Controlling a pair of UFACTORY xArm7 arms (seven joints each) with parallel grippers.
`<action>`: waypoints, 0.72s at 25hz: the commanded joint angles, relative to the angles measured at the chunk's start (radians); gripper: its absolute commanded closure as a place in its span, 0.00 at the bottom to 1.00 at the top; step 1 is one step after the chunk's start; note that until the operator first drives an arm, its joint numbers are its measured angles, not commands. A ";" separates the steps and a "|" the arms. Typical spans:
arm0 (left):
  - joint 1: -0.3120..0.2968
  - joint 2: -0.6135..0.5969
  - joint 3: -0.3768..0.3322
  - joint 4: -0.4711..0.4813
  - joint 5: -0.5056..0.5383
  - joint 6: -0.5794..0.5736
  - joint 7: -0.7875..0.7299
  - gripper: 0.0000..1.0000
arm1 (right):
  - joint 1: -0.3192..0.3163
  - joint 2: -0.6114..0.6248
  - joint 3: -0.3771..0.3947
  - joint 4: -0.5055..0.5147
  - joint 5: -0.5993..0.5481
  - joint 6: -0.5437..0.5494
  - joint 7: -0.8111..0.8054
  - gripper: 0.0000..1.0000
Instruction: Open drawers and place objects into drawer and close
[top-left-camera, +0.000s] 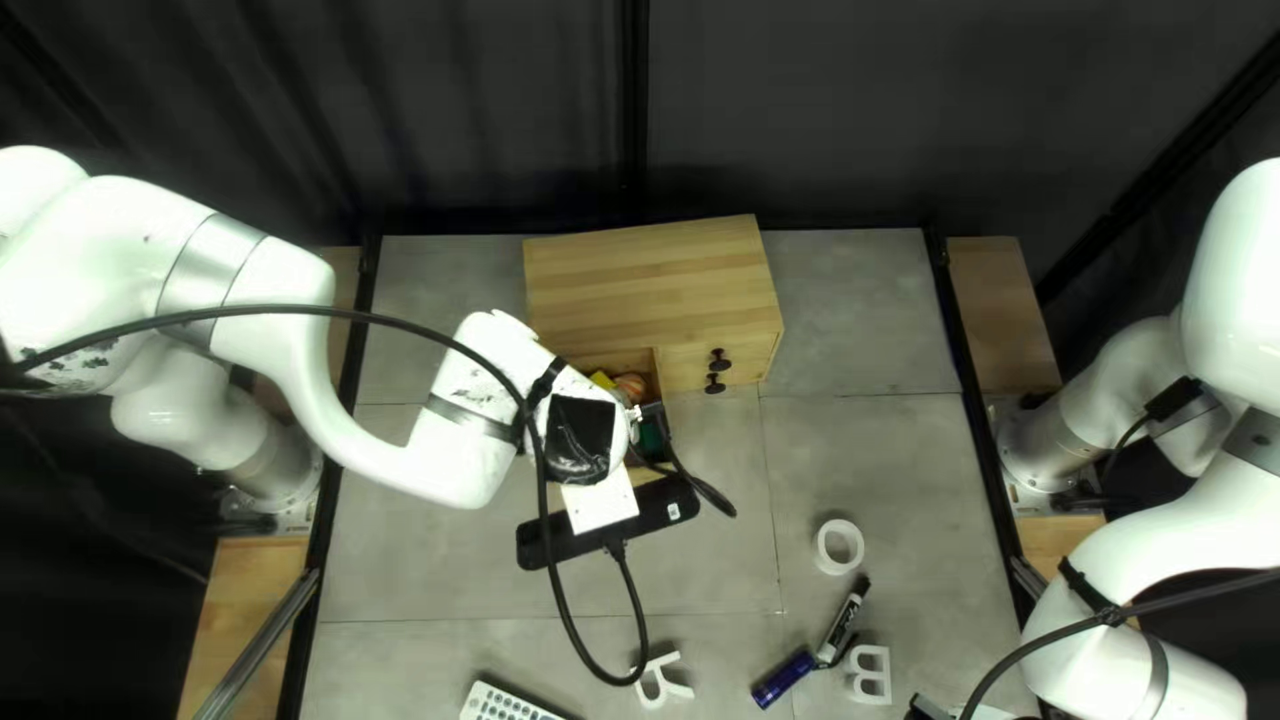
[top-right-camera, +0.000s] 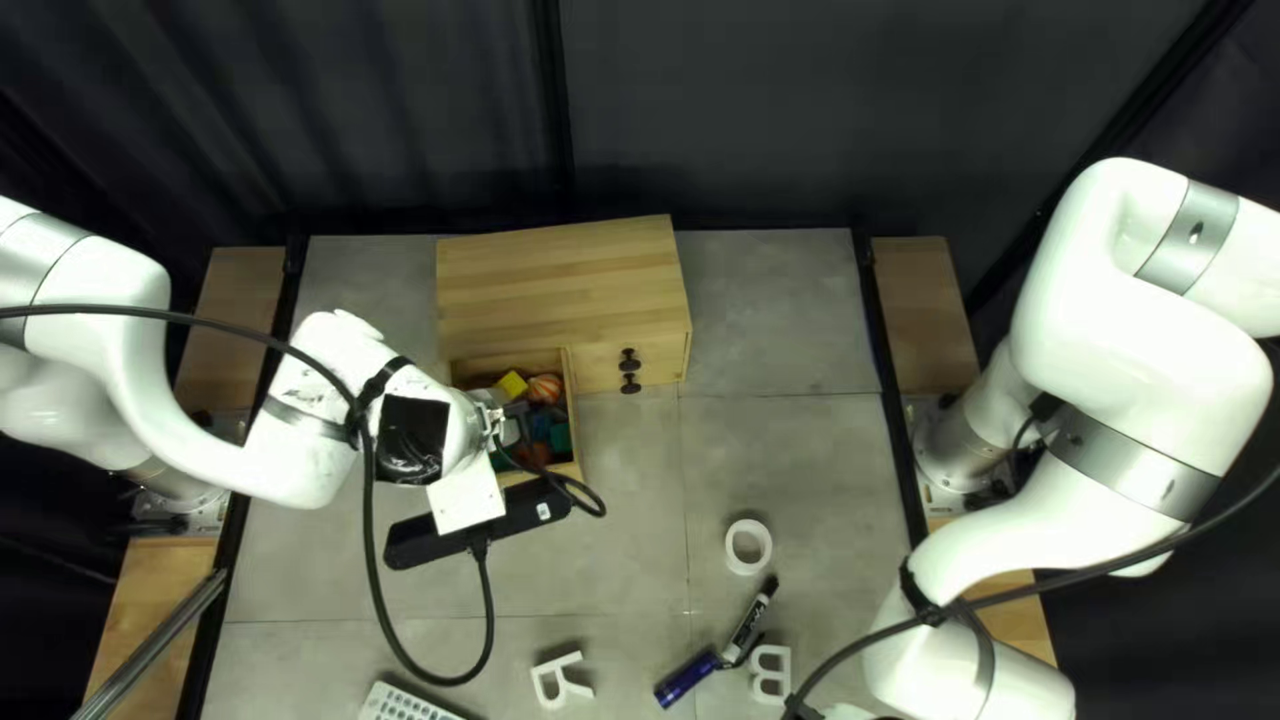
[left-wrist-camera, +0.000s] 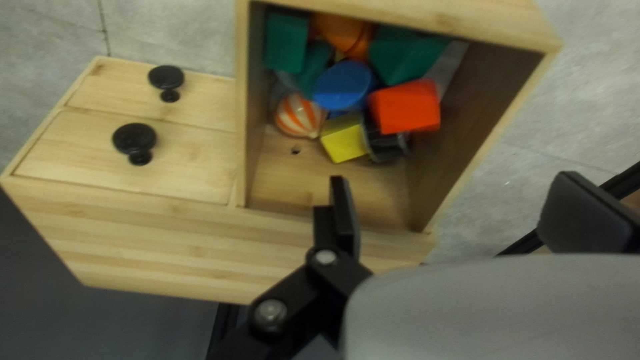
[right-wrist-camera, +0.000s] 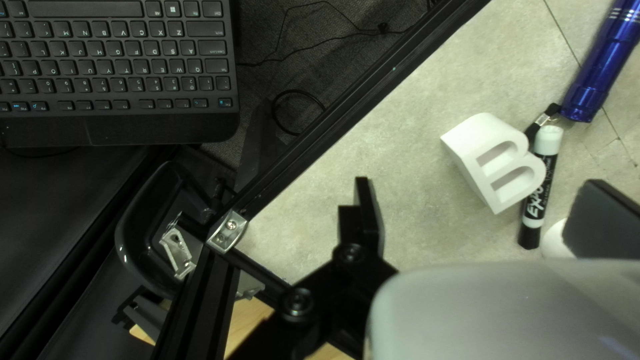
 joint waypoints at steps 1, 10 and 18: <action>-0.040 0.075 -0.037 0.075 -0.022 0.012 0.000 0.00 | 0.000 0.000 0.000 0.000 0.000 0.000 0.000 0.00; -0.098 0.148 -0.078 0.122 0.029 0.019 0.013 0.00 | 0.000 0.000 0.000 0.000 0.000 0.000 0.000 0.00; -0.098 0.148 -0.078 0.122 0.029 0.019 0.013 0.00 | 0.000 0.000 0.000 0.000 0.000 0.000 0.000 0.00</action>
